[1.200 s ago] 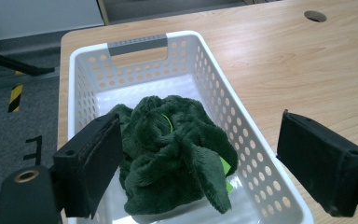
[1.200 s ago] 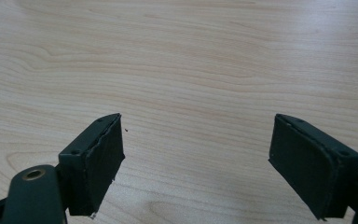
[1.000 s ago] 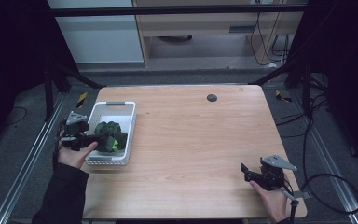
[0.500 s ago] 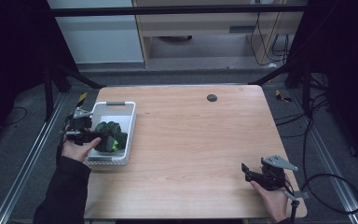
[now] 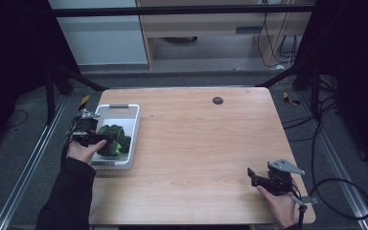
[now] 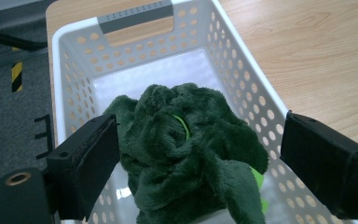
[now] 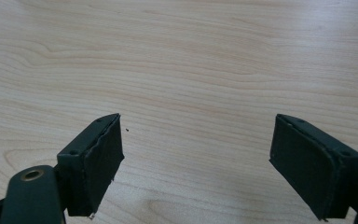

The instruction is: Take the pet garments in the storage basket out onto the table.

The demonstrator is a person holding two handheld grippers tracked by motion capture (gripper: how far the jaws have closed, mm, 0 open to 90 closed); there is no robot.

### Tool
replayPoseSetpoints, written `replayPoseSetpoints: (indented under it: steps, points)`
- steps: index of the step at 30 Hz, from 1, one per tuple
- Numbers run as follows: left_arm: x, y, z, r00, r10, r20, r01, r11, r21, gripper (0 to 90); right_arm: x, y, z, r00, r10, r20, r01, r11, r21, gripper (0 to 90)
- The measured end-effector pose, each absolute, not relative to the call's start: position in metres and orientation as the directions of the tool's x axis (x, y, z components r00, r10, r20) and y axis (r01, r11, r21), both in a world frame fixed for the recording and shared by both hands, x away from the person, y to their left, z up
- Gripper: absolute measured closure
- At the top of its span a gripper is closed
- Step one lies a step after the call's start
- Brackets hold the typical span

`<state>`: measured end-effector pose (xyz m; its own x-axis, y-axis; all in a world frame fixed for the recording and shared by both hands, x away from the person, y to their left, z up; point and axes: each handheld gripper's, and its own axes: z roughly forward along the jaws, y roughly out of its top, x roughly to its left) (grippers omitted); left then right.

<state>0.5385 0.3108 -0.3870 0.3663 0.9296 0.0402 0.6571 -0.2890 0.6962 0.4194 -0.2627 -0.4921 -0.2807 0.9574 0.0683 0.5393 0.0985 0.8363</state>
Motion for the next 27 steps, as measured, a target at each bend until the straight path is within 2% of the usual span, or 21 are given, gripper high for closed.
replayPoseSetpoints:
  steps: [27]
  points:
    - [0.561, 0.306, -0.400, 0.365, 0.929, 0.056, 0.737, -0.325, 0.592, 4.5, 0.423, -0.259, -0.495, -0.295, 0.953, 0.063, 0.559, 0.118, 0.821, 16.0]
